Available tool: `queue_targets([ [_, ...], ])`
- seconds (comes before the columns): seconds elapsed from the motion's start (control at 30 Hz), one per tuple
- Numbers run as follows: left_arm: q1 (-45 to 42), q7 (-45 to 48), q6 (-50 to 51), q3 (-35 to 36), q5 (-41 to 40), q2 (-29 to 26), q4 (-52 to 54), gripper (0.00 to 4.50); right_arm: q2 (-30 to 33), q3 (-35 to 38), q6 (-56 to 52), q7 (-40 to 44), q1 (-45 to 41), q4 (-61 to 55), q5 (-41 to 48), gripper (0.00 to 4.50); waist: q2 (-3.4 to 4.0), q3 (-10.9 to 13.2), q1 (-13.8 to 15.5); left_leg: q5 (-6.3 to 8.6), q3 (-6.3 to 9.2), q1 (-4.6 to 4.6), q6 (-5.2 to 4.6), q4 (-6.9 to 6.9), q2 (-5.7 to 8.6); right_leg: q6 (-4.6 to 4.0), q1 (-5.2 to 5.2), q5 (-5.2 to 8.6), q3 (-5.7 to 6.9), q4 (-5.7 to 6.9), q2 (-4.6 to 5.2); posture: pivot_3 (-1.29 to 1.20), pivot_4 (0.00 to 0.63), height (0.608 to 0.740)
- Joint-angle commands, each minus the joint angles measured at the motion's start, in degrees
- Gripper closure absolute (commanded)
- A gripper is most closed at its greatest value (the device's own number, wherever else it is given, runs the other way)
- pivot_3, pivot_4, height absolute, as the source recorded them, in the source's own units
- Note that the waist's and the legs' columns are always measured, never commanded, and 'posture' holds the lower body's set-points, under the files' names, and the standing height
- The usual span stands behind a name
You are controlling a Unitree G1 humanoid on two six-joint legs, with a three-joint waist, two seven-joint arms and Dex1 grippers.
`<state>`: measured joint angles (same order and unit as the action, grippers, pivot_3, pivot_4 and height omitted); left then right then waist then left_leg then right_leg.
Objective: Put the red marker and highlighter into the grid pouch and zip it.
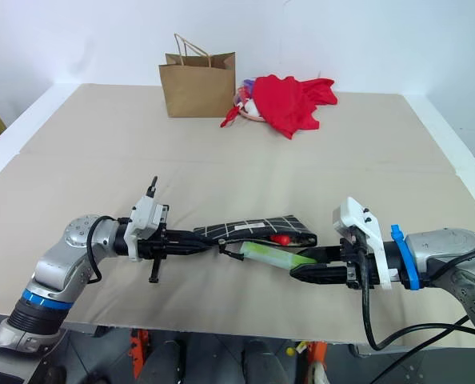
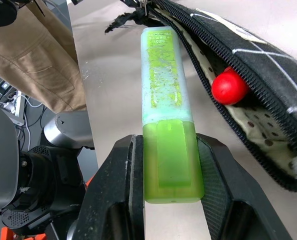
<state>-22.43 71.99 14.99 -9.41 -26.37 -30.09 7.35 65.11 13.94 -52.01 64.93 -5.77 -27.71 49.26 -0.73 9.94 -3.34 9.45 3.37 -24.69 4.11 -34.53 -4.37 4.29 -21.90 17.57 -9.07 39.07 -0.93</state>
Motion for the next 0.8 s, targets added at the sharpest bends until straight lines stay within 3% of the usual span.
queue_targets([
  [0.03, 0.07, 0.52, -0.63, 0.08, -0.60, -0.11, 1.66, 4.50, 1.43, 2.70, 1.15, 1.43, -0.88, 0.34, 0.11, 3.43, 0.00, 0.00, 0.00, 0.00, 0.00, 0.00, 0.00, 0.00, 0.00, 0.00, 0.00, 0.00, 0.00, 0.00, 0.00, 0.00, 0.150, 0.740],
  [0.8, 0.65, 0.58, -1.25, -0.54, -0.23, -0.03, 1.90, 4.50, 2.75, 0.54, 2.66, 3.81, -3.52, 2.81, -1.84, 3.43, 0.00, 0.00, 0.02, 0.00, 0.00, 0.00, 0.00, 0.00, 0.01, 0.00, 0.00, 0.00, 0.00, 0.00, 0.00, 0.00, 0.150, 0.740],
])
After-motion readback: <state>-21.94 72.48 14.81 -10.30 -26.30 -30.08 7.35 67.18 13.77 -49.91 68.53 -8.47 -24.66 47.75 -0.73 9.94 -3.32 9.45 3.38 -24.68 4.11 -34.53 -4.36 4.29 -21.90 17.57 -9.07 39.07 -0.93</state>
